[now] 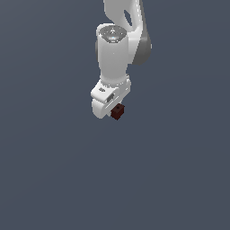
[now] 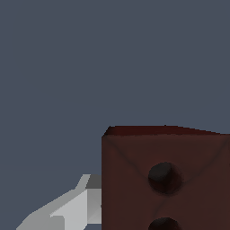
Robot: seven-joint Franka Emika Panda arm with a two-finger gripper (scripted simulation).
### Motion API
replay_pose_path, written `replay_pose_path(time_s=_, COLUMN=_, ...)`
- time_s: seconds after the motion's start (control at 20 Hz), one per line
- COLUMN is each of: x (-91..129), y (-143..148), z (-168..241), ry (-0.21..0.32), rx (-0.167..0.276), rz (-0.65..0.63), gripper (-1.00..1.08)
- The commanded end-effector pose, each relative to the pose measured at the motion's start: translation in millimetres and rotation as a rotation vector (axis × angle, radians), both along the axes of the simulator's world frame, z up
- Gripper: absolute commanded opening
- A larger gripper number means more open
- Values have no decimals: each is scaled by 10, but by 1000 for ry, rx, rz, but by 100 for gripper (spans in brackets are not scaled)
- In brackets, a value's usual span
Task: Pick up the object and move it to a goal position.
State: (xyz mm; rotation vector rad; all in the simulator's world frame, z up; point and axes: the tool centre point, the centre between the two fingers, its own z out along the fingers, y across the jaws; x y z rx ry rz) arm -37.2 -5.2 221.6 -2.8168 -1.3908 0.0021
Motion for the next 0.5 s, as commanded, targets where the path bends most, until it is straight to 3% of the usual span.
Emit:
replay_pose_path(time_s=0.0, x=-30, y=-6, z=306, ry=-1, rx=1, rz=1, gripper=-100)
replay_pose_path(time_s=0.45, x=-110, y=-36, z=1298, ry=-1, rx=2, rz=1, gripper=-100)
